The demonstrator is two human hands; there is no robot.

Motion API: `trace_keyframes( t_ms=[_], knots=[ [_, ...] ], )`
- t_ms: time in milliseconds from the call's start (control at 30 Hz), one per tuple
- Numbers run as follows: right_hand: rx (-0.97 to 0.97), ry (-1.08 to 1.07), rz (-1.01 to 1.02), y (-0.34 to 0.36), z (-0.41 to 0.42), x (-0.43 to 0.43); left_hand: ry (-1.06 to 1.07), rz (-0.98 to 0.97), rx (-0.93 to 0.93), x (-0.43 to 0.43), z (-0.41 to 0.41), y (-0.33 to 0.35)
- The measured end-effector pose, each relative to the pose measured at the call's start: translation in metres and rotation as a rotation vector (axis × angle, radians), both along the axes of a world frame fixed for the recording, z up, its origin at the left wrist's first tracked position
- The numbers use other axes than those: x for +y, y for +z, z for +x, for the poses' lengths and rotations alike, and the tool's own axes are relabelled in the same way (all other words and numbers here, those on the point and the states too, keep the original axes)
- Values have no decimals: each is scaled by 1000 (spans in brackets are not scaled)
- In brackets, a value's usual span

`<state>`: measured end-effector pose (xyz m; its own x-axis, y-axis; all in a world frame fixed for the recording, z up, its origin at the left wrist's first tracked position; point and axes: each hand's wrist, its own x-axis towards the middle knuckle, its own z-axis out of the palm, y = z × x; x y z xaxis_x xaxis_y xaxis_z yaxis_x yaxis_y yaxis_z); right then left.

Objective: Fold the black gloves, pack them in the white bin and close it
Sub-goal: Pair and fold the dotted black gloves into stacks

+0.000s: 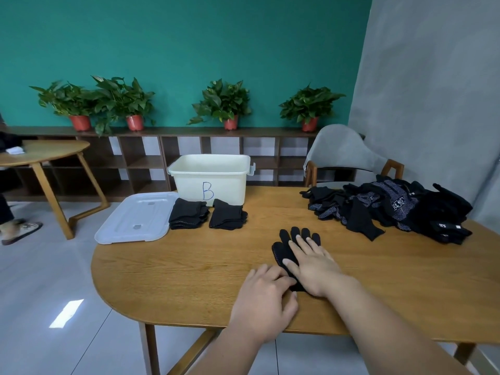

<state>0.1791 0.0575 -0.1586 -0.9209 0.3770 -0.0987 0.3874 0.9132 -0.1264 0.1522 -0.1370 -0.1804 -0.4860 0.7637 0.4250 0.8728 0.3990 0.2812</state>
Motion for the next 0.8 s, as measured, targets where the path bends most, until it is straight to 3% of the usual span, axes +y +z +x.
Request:
trace_keyframes(
  t_ms=[233, 433, 633, 800],
  knots=[
    [71, -56, -16, -14, 13, -11, 58, -45, -104, 2, -7, 5],
    [467, -23, 0, -23, 44, -17, 79, -110, -80, 5, -8, 2],
    [412, -14, 221, -30, 81, -13, 100, -119, -94, 4, -9, 2],
    [509, 45, 3, -29, 97, -8, 5, -9, -110, -1, -9, 3]
  ],
)
